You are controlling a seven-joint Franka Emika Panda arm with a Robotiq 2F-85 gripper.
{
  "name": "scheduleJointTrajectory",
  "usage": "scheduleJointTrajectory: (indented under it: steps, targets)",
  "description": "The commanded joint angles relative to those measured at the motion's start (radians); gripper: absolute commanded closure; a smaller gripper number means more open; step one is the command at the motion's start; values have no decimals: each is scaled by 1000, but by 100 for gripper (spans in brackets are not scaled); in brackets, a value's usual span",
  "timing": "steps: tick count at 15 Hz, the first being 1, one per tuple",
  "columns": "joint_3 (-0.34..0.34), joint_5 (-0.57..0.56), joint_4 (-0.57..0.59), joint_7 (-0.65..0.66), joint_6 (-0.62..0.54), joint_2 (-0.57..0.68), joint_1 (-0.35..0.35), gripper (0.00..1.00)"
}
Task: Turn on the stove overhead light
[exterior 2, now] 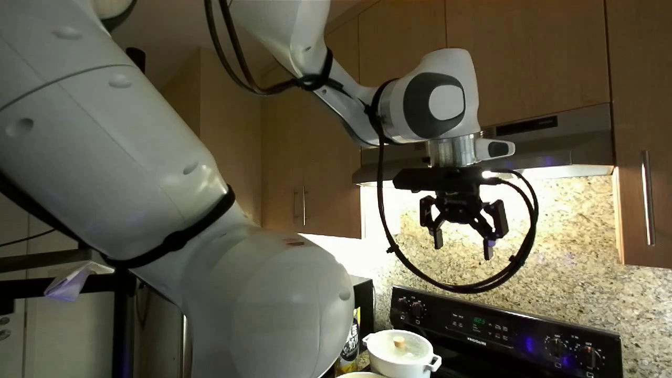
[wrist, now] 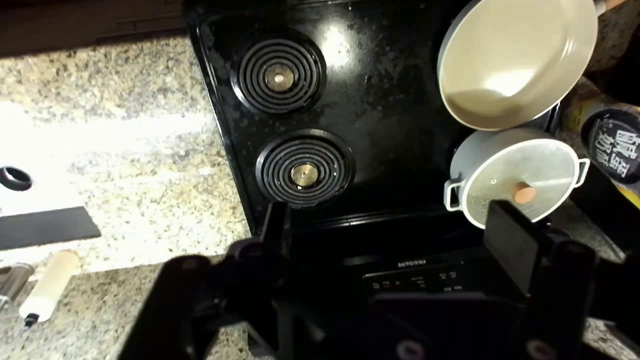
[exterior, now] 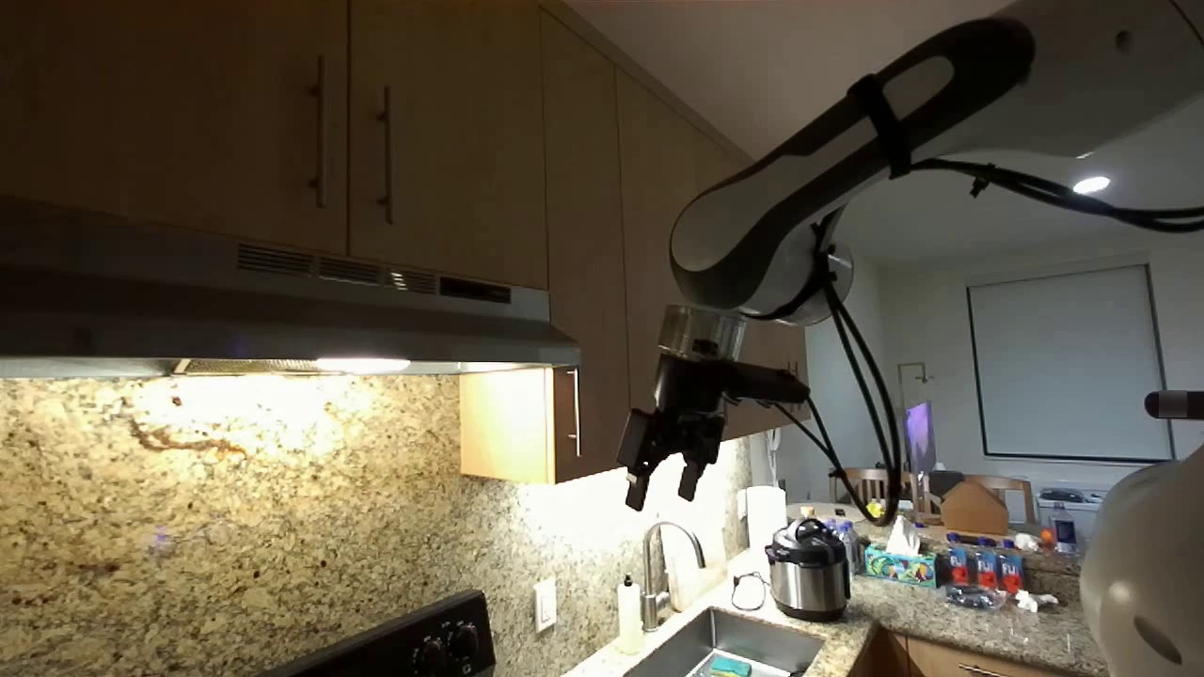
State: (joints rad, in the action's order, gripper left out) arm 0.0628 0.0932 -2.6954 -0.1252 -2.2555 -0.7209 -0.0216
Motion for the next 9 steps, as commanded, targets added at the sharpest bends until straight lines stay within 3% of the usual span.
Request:
scheduleJointTrajectory:
  steps: [1, 5, 6, 9]
  targets:
    - [-2, 5, -55, 55, 46, -16, 20, 0]
    - [43, 15, -104, 44, 44, 4, 46, 0]
    - [21, 1, -80, 38, 42, 2, 32, 0]
    - [44, 4, -94, 36, 42, 7, 42, 0]
